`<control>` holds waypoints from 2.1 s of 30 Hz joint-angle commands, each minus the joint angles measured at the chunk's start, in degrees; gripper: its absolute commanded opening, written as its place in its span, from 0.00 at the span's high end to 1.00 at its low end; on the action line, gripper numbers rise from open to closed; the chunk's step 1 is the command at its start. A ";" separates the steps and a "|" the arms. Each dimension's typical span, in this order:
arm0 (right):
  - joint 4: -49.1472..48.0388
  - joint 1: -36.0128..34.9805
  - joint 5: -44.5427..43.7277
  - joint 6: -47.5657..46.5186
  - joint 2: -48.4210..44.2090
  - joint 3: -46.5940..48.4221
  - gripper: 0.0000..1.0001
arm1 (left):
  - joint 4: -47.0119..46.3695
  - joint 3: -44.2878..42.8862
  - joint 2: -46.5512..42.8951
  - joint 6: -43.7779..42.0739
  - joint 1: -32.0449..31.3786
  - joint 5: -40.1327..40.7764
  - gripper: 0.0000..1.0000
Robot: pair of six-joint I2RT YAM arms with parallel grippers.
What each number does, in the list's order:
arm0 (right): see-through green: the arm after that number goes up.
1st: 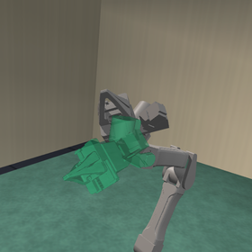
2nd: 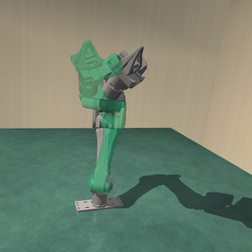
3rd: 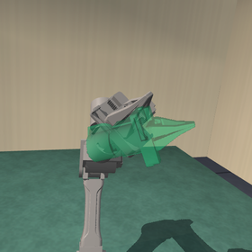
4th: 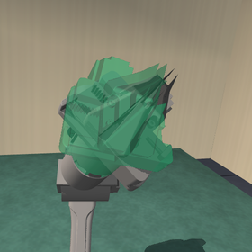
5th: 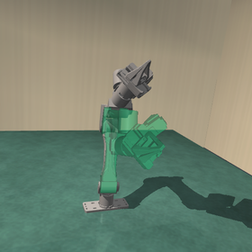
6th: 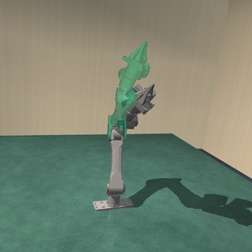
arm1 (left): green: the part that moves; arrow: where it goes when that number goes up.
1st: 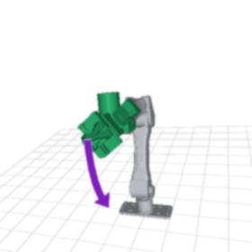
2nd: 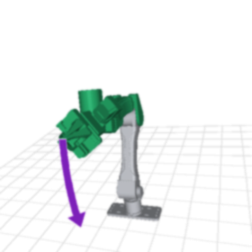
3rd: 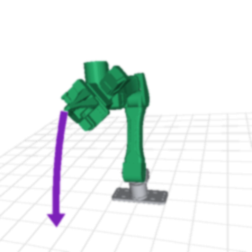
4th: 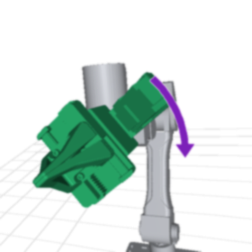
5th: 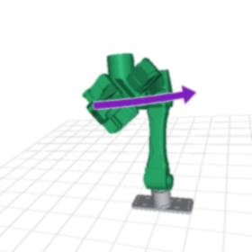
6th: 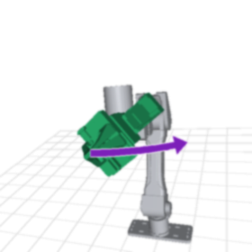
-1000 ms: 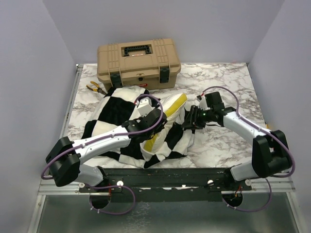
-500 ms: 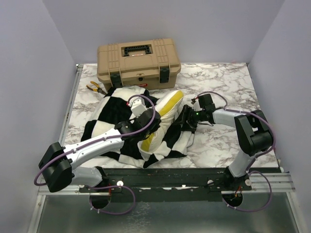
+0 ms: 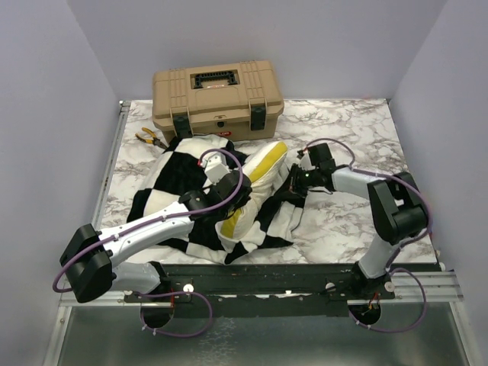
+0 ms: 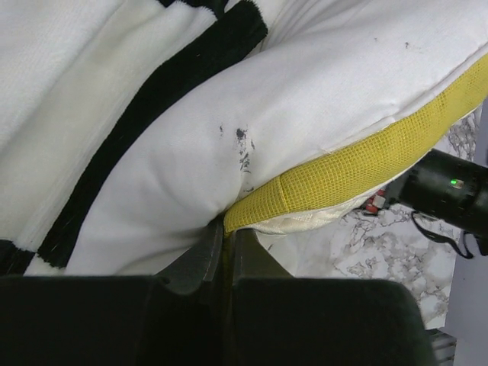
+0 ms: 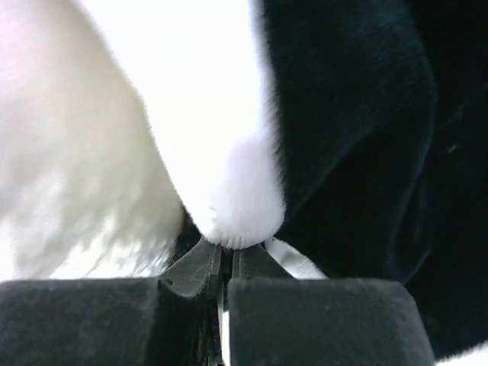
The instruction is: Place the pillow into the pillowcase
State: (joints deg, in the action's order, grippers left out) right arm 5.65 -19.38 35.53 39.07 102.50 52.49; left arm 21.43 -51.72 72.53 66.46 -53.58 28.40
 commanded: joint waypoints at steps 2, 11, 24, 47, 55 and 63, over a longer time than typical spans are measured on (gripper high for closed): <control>4.31 2.19 4.51 -6.05 -15.40 -2.31 1.00 | 4.43 0.57 0.39 -3.75 1.52 4.37 1.00; -10.56 11.96 18.68 4.79 -33.10 -8.71 1.00 | 4.05 -0.10 6.53 -12.97 1.73 1.14 1.00; -61.16 12.08 32.29 37.13 -23.12 -0.71 1.00 | 1.42 -2.32 16.51 -31.12 -2.51 -7.81 1.00; -29.83 11.69 30.34 15.81 -19.16 6.74 1.00 | -6.29 -6.14 5.98 -24.23 0.20 -18.95 0.40; -27.16 11.67 30.11 15.06 -18.91 7.55 1.00 | -3.43 -4.98 -5.71 -18.94 8.82 -23.58 0.11; -24.94 11.64 30.50 14.67 -19.92 7.27 1.00 | -5.30 -16.25 8.07 -20.72 11.40 -30.99 0.26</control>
State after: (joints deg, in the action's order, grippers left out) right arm -19.84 -7.90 66.41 54.74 83.81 57.39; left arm 16.64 -62.39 72.42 46.39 -42.72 4.45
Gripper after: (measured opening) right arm 0.017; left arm 0.798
